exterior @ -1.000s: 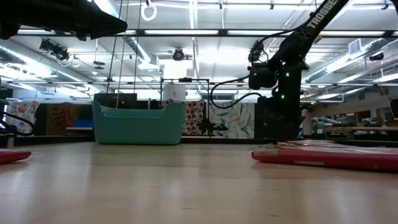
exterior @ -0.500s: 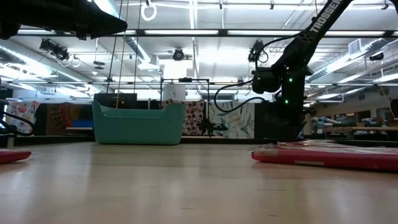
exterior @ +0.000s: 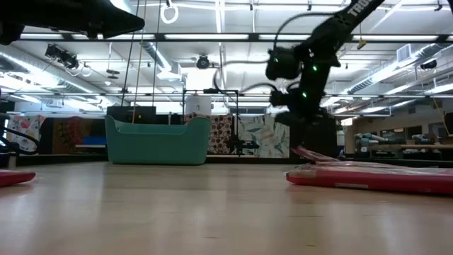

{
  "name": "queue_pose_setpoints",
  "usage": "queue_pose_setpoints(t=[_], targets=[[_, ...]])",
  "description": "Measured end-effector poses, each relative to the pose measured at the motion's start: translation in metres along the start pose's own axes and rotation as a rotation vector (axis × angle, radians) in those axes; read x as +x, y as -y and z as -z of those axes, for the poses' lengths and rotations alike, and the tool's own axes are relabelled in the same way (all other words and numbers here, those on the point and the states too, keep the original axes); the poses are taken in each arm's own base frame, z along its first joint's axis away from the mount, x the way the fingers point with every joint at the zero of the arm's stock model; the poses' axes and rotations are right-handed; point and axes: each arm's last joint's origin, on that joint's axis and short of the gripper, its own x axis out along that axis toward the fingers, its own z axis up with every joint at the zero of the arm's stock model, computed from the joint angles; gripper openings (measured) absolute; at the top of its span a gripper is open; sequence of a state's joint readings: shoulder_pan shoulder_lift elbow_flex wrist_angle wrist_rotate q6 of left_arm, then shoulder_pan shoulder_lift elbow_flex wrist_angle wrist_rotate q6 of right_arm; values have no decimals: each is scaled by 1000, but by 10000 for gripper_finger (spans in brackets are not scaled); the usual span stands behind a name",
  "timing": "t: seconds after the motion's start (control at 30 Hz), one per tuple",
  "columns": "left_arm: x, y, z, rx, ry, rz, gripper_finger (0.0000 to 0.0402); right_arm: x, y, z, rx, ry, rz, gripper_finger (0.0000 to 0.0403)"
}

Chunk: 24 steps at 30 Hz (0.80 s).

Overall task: Sort popcorn bags into baskets
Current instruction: Put the popcorn bag into the blue bin

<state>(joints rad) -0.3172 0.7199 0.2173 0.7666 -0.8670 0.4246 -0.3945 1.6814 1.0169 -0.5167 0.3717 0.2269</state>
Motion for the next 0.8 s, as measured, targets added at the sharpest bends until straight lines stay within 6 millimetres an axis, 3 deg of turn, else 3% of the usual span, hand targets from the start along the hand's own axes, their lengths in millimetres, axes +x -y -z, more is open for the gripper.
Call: queue_pose_setpoints(t=[0.17, 0.43, 0.8], targets=[[0, 0, 0, -19, 0, 0, 155, -29, -21, -26, -82, 121, -57, 5], [0, 0, 0, -19, 0, 0, 155, -77, -30, -69, -116, 287, -136, 4], [0, 0, 0, -19, 0, 0, 155, -121, -41, -94, -209, 439, -192, 4]])
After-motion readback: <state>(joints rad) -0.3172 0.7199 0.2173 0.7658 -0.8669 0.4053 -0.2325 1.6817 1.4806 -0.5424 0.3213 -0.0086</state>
